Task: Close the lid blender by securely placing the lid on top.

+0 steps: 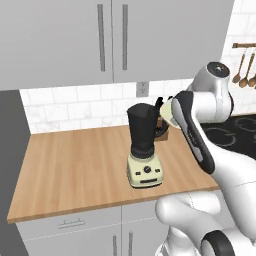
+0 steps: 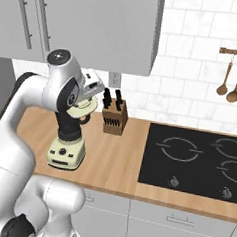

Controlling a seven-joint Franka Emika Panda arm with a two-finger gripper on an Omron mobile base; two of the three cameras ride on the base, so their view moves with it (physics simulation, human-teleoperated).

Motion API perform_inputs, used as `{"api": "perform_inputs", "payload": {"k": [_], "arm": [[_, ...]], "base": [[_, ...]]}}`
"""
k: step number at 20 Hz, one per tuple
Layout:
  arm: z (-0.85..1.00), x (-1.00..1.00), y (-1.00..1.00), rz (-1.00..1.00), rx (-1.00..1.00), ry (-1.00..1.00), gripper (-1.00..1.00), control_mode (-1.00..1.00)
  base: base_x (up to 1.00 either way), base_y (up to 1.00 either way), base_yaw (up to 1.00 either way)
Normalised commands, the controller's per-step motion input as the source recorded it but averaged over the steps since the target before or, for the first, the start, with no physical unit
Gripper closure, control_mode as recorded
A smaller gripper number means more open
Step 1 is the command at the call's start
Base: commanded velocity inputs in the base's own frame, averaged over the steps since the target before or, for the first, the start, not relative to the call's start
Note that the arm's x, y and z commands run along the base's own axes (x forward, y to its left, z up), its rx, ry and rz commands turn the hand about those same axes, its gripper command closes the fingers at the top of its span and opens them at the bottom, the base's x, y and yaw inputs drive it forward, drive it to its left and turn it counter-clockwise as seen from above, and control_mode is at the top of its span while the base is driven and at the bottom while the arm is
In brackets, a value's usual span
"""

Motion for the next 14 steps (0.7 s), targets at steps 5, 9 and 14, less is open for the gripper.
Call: {"api": "perform_inputs", "payload": {"k": [5,9,14], "arm": [[0.92,0.0,0.95,0.1,-0.03,0.17,1.0,-1.0],[0.04,0.03,0.15,0.0,0.0,0.01,1.0,-1.0],[-0.07,0.22,0.15,0.0,-0.09,0.04,1.0,-1.0]], "base": [[0.0,0.0,0.0],[0.0,0.0,0.0],[0.0,0.0,0.0]]}}
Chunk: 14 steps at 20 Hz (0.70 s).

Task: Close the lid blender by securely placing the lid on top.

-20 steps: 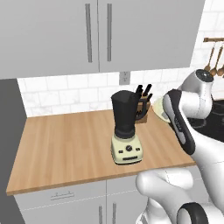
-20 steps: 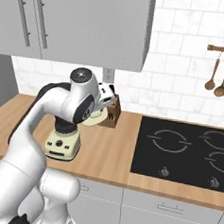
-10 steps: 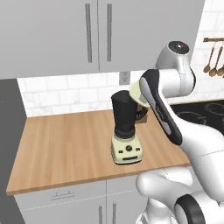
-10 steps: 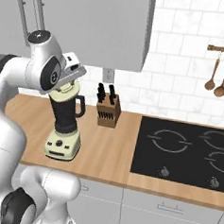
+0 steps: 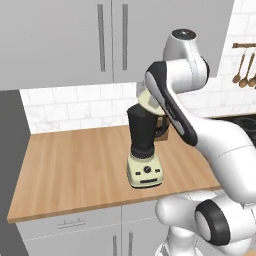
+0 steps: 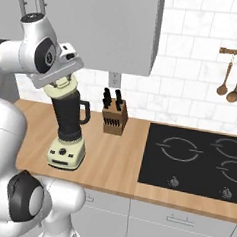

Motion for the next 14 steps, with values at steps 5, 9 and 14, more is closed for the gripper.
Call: {"api": "perform_inputs", "payload": {"k": [5,9,14], "arm": [[0.0,0.33,0.38,0.0,-0.17,0.12,1.0,-1.0],[-0.01,0.31,0.2,0.01,-0.12,0.14,1.0,-1.0],[-0.11,0.45,0.0,0.06,-0.03,0.18,1.0,-1.0]], "base": [[0.0,0.0,0.0],[0.0,0.0,0.0],[0.0,0.0,0.0]]}}
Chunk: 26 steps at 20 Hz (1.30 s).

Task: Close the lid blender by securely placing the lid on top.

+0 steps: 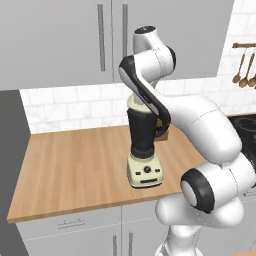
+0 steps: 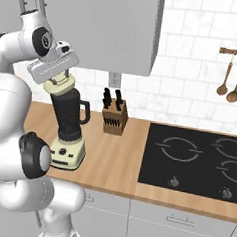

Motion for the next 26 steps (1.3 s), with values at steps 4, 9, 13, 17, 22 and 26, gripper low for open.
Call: {"api": "perform_inputs", "payload": {"k": [4,9,13,17,22,26], "arm": [[-0.02,0.35,0.0,0.12,-0.02,0.23,1.0,-1.0],[-0.18,0.04,0.02,0.05,0.0,0.08,1.0,-1.0],[-0.36,0.0,0.0,0.0,0.0,0.06,1.0,-1.0],[-0.32,0.0,0.0,0.02,0.0,0.04,1.0,-1.0],[-0.12,0.1,0.0,0.01,0.0,0.0,1.0,-1.0],[-0.03,0.24,-0.01,0.03,0.01,0.0,1.0,-1.0]], "base": [[0.0,0.0,0.0],[0.0,0.0,0.0],[0.0,0.0,0.0],[0.0,0.0,0.0],[0.0,0.0,0.0],[0.0,0.0,0.0]]}}
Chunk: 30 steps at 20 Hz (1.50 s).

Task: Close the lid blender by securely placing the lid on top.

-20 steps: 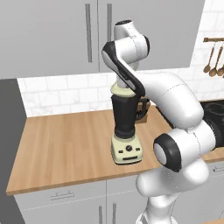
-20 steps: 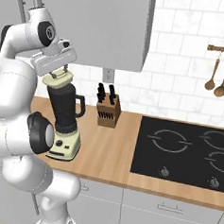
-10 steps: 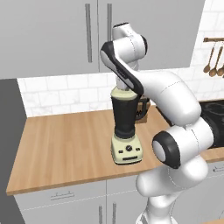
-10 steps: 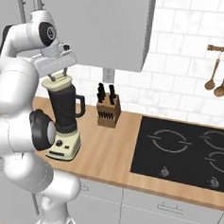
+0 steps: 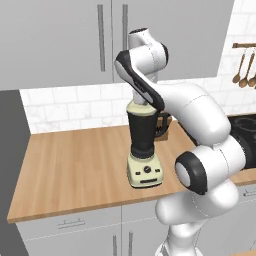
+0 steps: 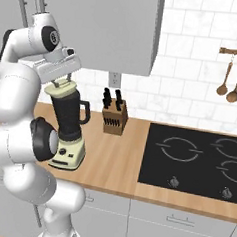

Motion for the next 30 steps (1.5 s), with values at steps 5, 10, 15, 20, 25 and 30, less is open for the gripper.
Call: {"api": "perform_inputs", "payload": {"k": [5,10,15,20,25,30], "arm": [[-0.03,0.16,-0.18,0.03,0.11,0.0,1.0,-1.0],[0.0,0.05,-0.2,0.03,0.16,0.0,1.0,-1.0],[0.0,0.11,-0.14,0.01,0.02,0.0,1.0,-1.0],[-0.01,0.2,-0.07,0.0,0.0,0.0,1.0,-1.0],[0.0,0.39,-0.13,0.0,0.0,0.0,1.0,-1.0],[-0.07,0.35,-0.22,0.0,0.0,0.0,1.0,-1.0]], "base": [[0.0,0.0,0.0],[0.0,0.0,0.0],[0.0,0.0,0.0],[0.0,0.0,0.0],[0.0,0.0,0.0],[0.0,0.0,0.0]]}}
